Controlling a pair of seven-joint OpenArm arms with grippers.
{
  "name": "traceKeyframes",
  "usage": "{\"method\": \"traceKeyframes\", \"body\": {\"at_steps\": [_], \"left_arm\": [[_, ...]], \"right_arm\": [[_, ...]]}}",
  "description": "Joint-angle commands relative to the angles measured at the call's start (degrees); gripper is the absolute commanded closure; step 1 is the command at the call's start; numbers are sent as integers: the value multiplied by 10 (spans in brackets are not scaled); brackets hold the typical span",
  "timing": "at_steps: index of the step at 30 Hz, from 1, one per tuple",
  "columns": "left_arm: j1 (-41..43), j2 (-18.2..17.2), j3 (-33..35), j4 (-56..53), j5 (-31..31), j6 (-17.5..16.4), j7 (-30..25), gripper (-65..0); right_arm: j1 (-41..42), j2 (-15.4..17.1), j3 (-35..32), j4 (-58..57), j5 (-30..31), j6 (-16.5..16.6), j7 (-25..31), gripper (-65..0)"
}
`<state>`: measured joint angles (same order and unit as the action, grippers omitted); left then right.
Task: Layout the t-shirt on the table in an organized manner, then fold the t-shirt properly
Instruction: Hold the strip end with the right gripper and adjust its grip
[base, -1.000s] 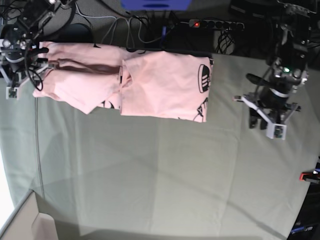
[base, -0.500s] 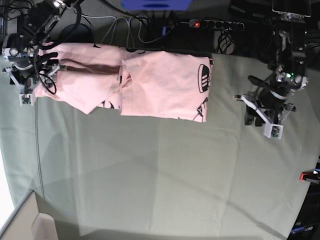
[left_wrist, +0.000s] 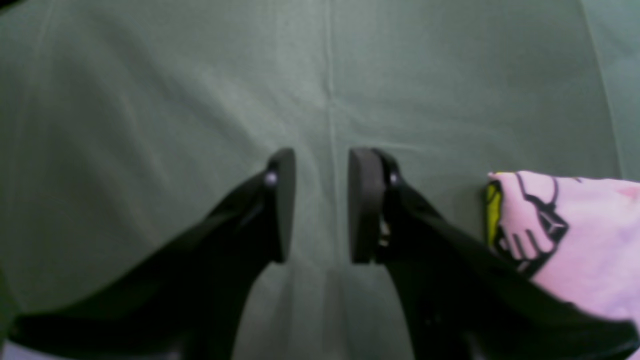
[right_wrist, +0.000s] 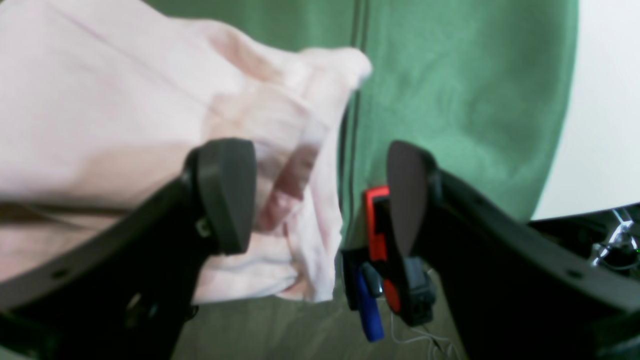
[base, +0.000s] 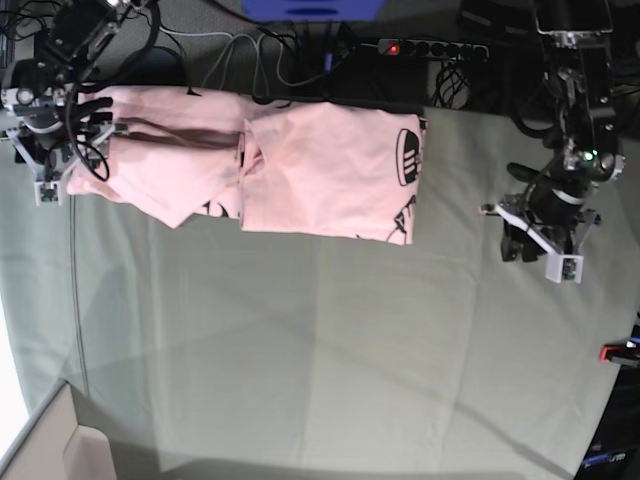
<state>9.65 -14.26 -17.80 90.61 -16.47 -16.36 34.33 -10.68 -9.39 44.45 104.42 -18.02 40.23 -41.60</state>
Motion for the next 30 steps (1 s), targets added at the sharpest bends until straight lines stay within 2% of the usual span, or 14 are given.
{"method": "traceKeyframes", "body": {"at_steps": [1,7,17,20,24,25,30], "left_arm": [[-4,-5,-4,2,-2,-3,-10,-177],[-4,-5,-4,-3,-2,-3,-11,-177],[-4,-6,-4,-3,-2,-3,-11,-177],[-4,-6,-4,-3,-2,-3,-11,-177],[-4,-6,-4,-3,-2,-3,-11,-177],[-4,-6,-4,-3,-2,-3,-11,-177],[-5,-6,-4,-3,-2,-3,-11,-177]], "right_arm": [[5,4,0,16,5,-2,9,-416],[3,4,-14,12,6,-2,9,-417],[9,4,-29,-58,6,-2,14,-399],[9,4,-29,-58,6,-2,14,-286],[6,4,-26,-54,6,-2,9,-40],[4,4,-26,-52,5,-2,9,0],[-21,4,-26,-23,5,-2,9,0]]}}
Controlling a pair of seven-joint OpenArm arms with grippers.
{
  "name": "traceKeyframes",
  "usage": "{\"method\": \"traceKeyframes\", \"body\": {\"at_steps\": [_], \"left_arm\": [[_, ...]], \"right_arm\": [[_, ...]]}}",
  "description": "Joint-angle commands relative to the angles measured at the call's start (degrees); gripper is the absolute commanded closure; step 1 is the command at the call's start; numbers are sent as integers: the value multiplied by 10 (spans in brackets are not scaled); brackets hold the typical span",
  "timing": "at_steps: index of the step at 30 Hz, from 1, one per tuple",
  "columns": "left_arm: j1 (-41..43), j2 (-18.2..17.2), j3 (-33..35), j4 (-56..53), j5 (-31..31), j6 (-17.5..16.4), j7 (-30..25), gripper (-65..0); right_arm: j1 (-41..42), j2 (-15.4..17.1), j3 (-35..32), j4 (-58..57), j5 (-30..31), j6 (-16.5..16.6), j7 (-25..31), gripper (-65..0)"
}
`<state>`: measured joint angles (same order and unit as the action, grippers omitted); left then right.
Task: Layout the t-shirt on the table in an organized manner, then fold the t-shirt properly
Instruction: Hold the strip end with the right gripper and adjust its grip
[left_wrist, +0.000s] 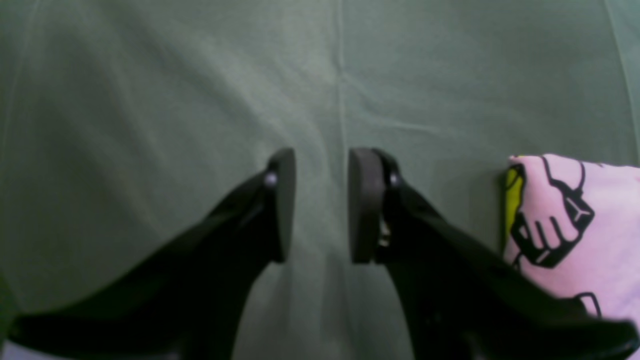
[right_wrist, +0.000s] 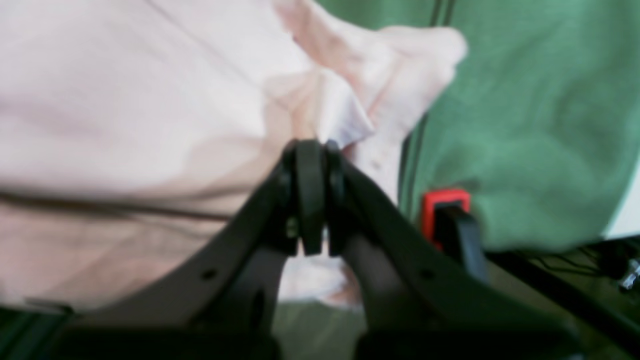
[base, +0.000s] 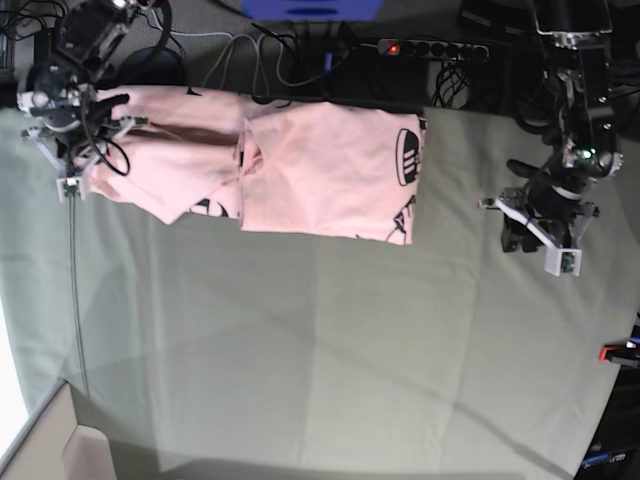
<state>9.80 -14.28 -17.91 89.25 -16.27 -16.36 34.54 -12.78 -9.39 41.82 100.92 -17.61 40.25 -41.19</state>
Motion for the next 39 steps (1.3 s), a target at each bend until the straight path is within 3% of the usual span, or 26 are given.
{"method": "traceKeyframes", "body": {"at_steps": [1,15,17,25,27,39], "left_arm": [[-6,-6,-3,11,-4,-3,-13,-177],[-18,-5,-2,10,-4,-3,-13,-176],[-18,-5,-3,10,-4,-3,-13,-176],[-17,-5,-3,10,-4,-3,-13,-176],[-17,-5,-3,10,-4,-3,-13,-176],[-11,-8,-3,10,-4,-3,-13,-176]], "right_arm": [[-5,4,-1,17,1,-2,4,0],[-29,4,-2,22,1,-2,4,-2],[-32,4,-2,22,1,-2,4,-46],[-46,4,2,22,1,-2,4,-340],[-45,4,7,23,1,-2,4,-375],[19,4,52,-25,-2,-2,4,-394]]}}
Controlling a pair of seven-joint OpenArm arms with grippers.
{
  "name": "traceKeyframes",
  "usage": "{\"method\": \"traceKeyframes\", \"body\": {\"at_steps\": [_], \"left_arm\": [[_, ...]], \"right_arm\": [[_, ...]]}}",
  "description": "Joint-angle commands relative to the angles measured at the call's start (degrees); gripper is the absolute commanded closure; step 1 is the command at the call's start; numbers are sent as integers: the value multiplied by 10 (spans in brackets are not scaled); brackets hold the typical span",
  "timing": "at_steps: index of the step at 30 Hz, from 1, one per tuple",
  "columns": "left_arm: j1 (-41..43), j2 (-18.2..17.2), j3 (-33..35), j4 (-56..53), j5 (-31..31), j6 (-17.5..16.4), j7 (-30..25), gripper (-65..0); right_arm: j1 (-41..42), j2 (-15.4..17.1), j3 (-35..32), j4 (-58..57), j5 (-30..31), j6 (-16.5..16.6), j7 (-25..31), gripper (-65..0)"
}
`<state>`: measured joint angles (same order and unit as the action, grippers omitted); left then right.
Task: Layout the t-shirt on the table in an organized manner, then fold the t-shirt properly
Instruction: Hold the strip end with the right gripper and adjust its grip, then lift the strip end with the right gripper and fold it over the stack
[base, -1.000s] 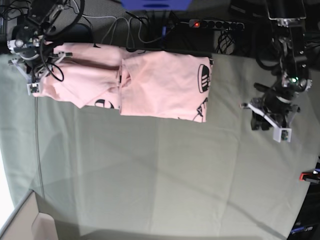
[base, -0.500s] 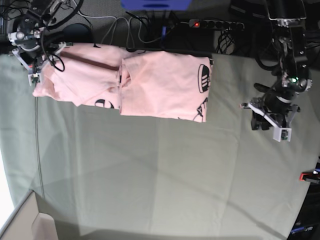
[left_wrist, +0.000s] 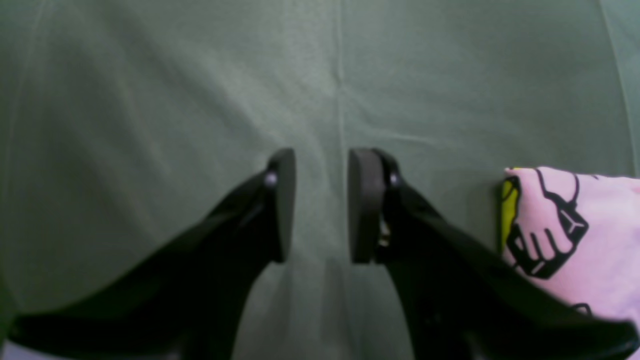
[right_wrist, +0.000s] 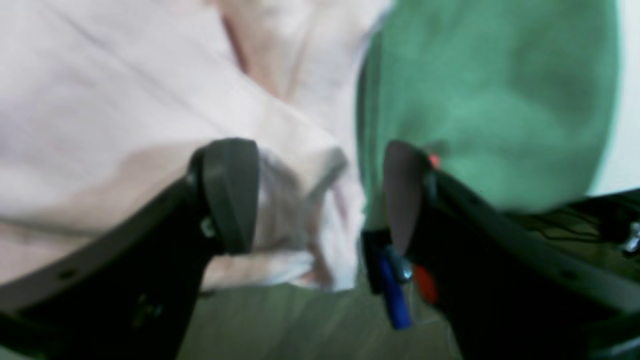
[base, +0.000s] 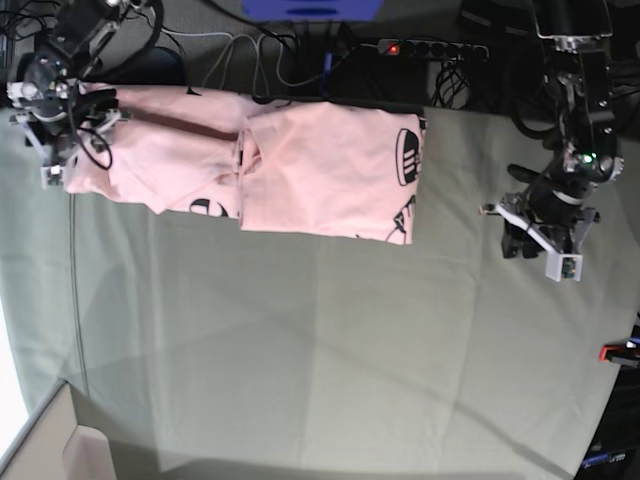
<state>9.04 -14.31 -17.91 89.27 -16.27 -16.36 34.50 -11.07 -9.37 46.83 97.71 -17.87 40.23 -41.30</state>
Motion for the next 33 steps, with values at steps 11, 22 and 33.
{"method": "traceKeyframes", "body": {"at_steps": [11,22,33], "left_arm": [[4,-6,-33,11,-4,-3,-12,-176],[4,-9,-89,11,-4,-3,-10,-176],[5,-9,-121,10,-4,-3,-7,-176]], "right_arm": [[21,16,4,-101,1,-2,6,-394],[21,14,0,-105,2,-2,6,-52],[29,4,0,-1,2,-2,6,0]]}}
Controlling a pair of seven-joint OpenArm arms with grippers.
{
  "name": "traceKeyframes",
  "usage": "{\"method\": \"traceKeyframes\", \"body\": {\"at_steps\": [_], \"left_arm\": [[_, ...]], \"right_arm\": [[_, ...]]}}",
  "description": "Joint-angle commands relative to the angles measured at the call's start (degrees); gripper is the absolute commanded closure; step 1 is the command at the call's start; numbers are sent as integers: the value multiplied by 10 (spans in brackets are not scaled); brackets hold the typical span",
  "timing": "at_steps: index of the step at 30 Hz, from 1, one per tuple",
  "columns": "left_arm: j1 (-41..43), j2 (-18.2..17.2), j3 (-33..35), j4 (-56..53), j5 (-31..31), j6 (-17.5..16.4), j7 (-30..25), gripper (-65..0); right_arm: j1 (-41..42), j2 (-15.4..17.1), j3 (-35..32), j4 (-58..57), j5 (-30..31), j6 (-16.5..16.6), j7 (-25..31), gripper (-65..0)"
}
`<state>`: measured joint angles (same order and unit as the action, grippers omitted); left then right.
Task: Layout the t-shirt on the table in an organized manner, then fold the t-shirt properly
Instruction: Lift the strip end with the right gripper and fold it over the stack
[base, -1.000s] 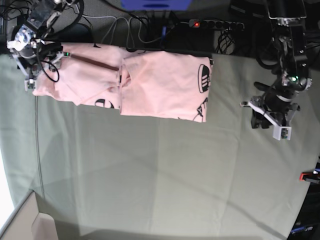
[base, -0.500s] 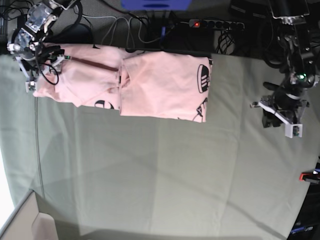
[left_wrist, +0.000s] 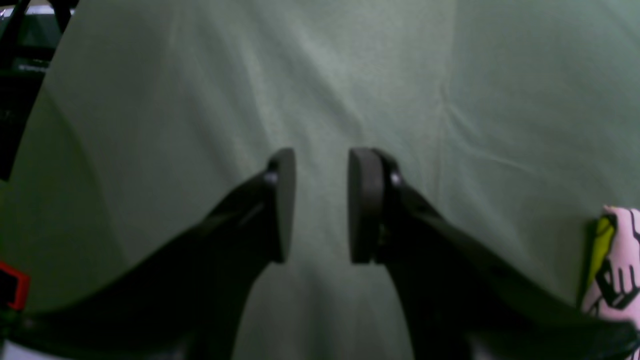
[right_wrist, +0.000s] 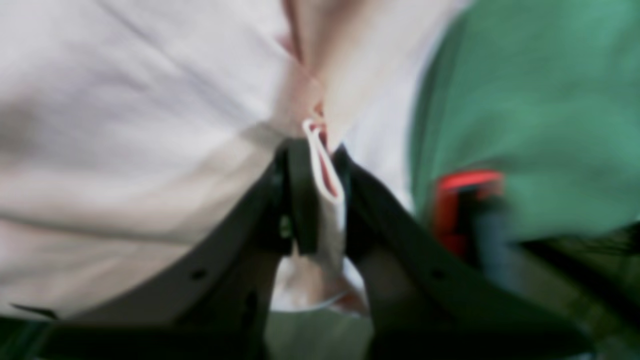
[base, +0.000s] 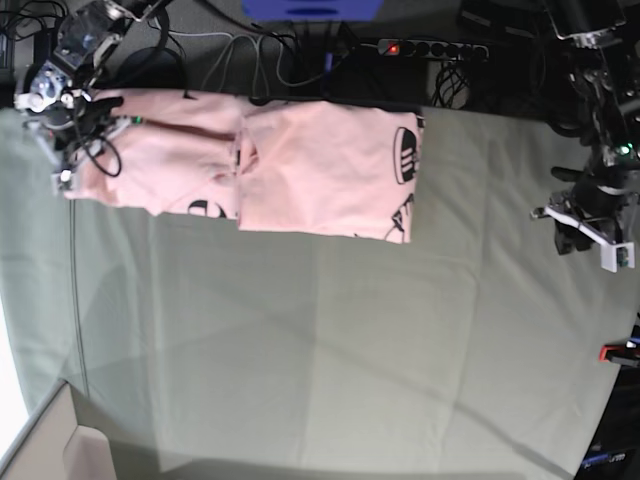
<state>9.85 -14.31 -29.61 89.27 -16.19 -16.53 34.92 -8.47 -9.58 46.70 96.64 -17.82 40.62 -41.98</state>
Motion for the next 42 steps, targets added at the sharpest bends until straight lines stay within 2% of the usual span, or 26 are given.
{"method": "traceKeyframes", "body": {"at_steps": [1,5,16,25,33,38,42], "left_arm": [[-3,-9,-4,10,-5,-1,-11,-176],[-3,-9,-4,10,-5,-1,-11,-176],[-3,-9,-4,10,-5,-1,-11,-176],[-3,-9,-10,12,-5,-1,-11,-176],[-2,-9,-72,18,-5,-1,-10,-176],[15,-9,-114,18,-5,-1,-10,-176],[15,-9,-136,18,-5,-1,-10,-176]], "right_arm": [[2,6,0,29,1,-6,12,0],[-14,6,-21,93,1,-6,11,0],[-71,6,-182,159,1,-6,12,0],[-136,6,-392,174,1,-6,13,0],[-108,6,-562,161,1,-6,11,0],[-78,6,-605,116,1,-6,11,0],[-55,6,-611,63,1,-6,11,0]]}}
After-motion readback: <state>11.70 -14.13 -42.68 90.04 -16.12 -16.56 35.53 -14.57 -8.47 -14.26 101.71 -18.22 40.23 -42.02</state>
